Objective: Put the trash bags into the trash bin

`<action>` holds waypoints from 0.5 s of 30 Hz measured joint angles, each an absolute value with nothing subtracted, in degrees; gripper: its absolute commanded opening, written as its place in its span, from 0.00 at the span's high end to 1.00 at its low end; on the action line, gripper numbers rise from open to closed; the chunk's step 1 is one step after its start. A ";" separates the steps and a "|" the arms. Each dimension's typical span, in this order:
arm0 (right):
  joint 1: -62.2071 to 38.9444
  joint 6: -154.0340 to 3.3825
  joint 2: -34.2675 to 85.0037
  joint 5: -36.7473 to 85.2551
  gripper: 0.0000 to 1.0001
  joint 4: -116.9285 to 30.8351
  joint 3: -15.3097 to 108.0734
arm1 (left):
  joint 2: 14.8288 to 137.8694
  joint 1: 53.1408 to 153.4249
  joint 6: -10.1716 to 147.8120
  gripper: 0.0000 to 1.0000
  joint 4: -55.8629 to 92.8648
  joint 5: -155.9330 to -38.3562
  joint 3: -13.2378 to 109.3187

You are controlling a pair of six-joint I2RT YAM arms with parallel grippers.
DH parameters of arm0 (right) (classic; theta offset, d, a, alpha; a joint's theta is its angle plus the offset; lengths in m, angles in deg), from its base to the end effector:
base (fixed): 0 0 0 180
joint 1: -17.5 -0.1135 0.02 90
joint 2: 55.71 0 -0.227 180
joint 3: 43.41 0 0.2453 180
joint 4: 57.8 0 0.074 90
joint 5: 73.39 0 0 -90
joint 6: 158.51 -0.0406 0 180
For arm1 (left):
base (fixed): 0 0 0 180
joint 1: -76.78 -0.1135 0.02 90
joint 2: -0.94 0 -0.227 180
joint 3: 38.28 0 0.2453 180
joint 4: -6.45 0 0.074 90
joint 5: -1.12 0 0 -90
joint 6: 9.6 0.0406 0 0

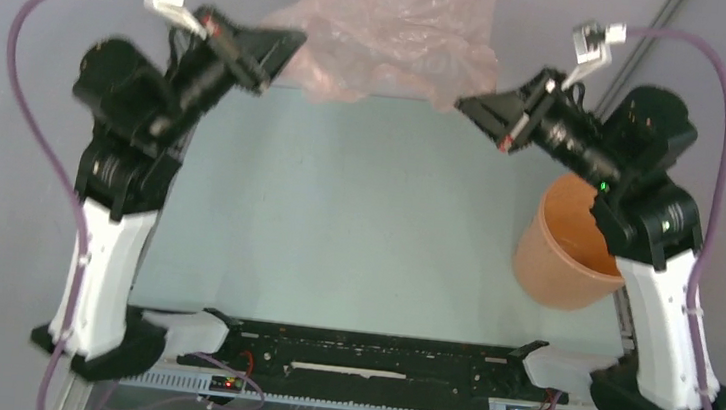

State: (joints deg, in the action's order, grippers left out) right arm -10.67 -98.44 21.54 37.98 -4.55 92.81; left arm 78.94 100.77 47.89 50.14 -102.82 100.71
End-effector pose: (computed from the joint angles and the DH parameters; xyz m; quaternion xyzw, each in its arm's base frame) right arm 0.1760 0.1110 0.5562 -0.1273 0.6613 0.4626 0.5766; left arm 0.1788 -0.0903 0.5838 0.0538 0.5940 -0.4418 0.6702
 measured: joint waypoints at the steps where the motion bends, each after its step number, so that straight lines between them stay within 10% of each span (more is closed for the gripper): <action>1: -10.60 -98.93 16.49 37.91 1.00 -7.17 84.46 | 74.20 100.77 47.82 0.99 48.53 -102.51 93.73; 7: -9.99 -100.46 2.02 37.69 1.00 -11.92 52.07 | 52.51 100.75 46.55 1.00 43.37 -98.05 52.88; 15: -9.90 -100.39 10.42 38.63 1.00 -1.27 30.32 | 54.09 100.77 38.62 1.00 52.02 -98.18 23.57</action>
State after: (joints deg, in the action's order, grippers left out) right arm -9.90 -100.39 10.42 38.63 -1.27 30.32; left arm 54.09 100.77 38.62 52.02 -98.18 23.57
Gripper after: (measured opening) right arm 0.007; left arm 0.008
